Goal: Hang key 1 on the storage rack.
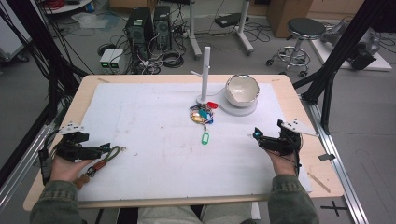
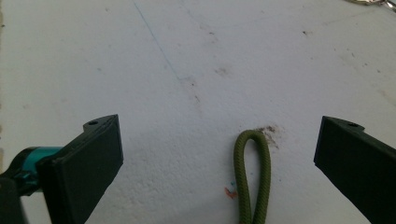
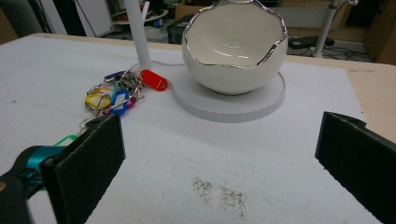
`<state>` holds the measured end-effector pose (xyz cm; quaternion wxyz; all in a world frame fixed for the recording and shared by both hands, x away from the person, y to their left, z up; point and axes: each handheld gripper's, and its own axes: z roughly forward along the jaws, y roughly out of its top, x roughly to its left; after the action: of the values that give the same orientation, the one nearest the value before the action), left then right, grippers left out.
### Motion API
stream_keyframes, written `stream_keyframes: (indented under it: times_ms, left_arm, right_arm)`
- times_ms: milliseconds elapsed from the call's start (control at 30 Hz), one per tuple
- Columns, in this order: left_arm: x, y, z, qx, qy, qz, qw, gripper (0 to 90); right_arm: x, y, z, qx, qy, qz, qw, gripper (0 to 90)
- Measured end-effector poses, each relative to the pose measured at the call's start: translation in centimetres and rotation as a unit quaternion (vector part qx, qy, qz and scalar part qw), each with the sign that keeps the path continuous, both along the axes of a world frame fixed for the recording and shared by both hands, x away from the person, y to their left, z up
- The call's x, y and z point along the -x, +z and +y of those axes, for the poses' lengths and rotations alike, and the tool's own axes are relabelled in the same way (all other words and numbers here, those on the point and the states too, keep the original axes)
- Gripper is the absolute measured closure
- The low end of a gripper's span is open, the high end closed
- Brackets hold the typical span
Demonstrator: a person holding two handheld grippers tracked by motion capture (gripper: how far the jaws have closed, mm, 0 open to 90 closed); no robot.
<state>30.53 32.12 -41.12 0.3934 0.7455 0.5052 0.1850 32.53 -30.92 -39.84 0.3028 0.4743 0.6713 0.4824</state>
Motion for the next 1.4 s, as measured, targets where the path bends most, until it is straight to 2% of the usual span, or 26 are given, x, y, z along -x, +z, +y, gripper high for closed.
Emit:
stream_keyframes:
  times_ms: [100, 133, 167, 367, 467, 533, 667, 767, 900, 933, 1000, 1033, 1067, 1100, 1133, 1333, 1400]
  left_arm:
    - [0.3, -0.1, 0.1, 0.005, -0.007, 0.014, 0.9999, 1.7]
    - [0.3, -0.1, 0.2, 0.004, -0.017, 0.025, 0.9995, 1.7]
    - [0.3, -0.1, 0.2, 0.004, -0.017, 0.025, 0.9995, 1.8]
    - [0.5, -0.2, 0.0, -0.011, -0.039, 0.06, 0.9974, 1.8]
    - [0.6, -0.1, -0.1, -0.007, -0.04, 0.072, 0.9966, 1.7]
    - [0.6, 0.0, -0.1, -0.02, -0.04, 0.082, 0.9956, 1.8]
    - [0.7, 0.1, -0.4, -0.042, -0.056, 0.105, 0.992, 1.7]
    - [0.8, 0.2, -0.7, -0.053, -0.059, 0.107, 0.9911, 1.7]
    - [0.8, 0.1, -0.7, -0.055, -0.063, 0.118, 0.9895, 1.8]
    - [0.9, 0.0, -0.7, -0.061, -0.067, 0.125, 0.988, 3.2]
    - [0.9, 0.0, -0.7, -0.067, -0.069, 0.128, 0.9871, 7.8]
    - [1.1, -0.1, -0.7, -0.076, -0.076, 0.135, 0.9849, 11.1]
    - [1.1, -0.1, -0.7, -0.077, -0.081, 0.142, 0.9836, 13.0]
    - [1.1, -0.1, -0.7, -0.077, -0.081, 0.142, 0.9836, 13.2]
    - [1.2, -0.2, -0.8, -0.077, -0.086, 0.151, 0.9818, 14.5]
    - [1.2, -0.3, -0.8, -0.081, -0.09, 0.154, 0.9807, 22.9]
    - [1.2, -0.3, -0.8, -0.089, -0.091, 0.156, 0.9795, 29.7]
  right_arm:
    - [0.0, 0.0, 0.0, -0.001, 0.0, 0.0, 1.0, 0.6]
    - [0.0, 0.0, 0.0, -0.001, -0.001, 0.0, 1.0, 0.6]
    - [0.0, 0.0, 0.0, -0.001, -0.001, 0.0, 1.0, 0.6]
    - [0.0, 0.0, 0.1, 0.002, 0.001, -0.002, 1.0, 0.6]
    - [0.0, 0.0, 0.1, 0.001, 0.001, -0.001, 1.0, 0.6]
    - [0.0, 0.0, 0.0, 0.003, 0.001, -0.001, 1.0, 0.6]
    - [0.0, 0.0, 0.1, 0.003, 0.003, -0.001, 1.0, 0.6]
    - [0.0, 0.0, 0.1, 0.006, 0.004, -0.001, 1.0, 0.6]
    - [0.0, -0.1, 0.2, 0.009, 0.005, -0.001, 0.9999, 0.6]
    - [-0.1, -0.1, 0.2, 0.011, 0.006, -0.003, 0.9999, 0.6]
    - [-0.1, -0.1, 0.2, 0.011, 0.005, -0.003, 0.9999, 0.6]
    - [-0.1, -0.1, 0.2, 0.011, 0.006, -0.004, 0.9999, 0.6]
    - [-0.1, -0.1, 0.2, 0.011, 0.005, -0.003, 0.9999, 0.6]
    - [-0.1, -0.1, 0.2, 0.012, 0.006, -0.003, 0.9999, 0.6]
    - [-0.1, -0.1, 0.2, 0.012, 0.006, -0.003, 0.9999, 0.6]
    - [-0.1, -0.1, 0.2, 0.013, 0.007, -0.002, 0.9999, 0.6]
    - [-0.1, -0.1, 0.2, 0.014, 0.008, -0.002, 0.9999, 0.6]
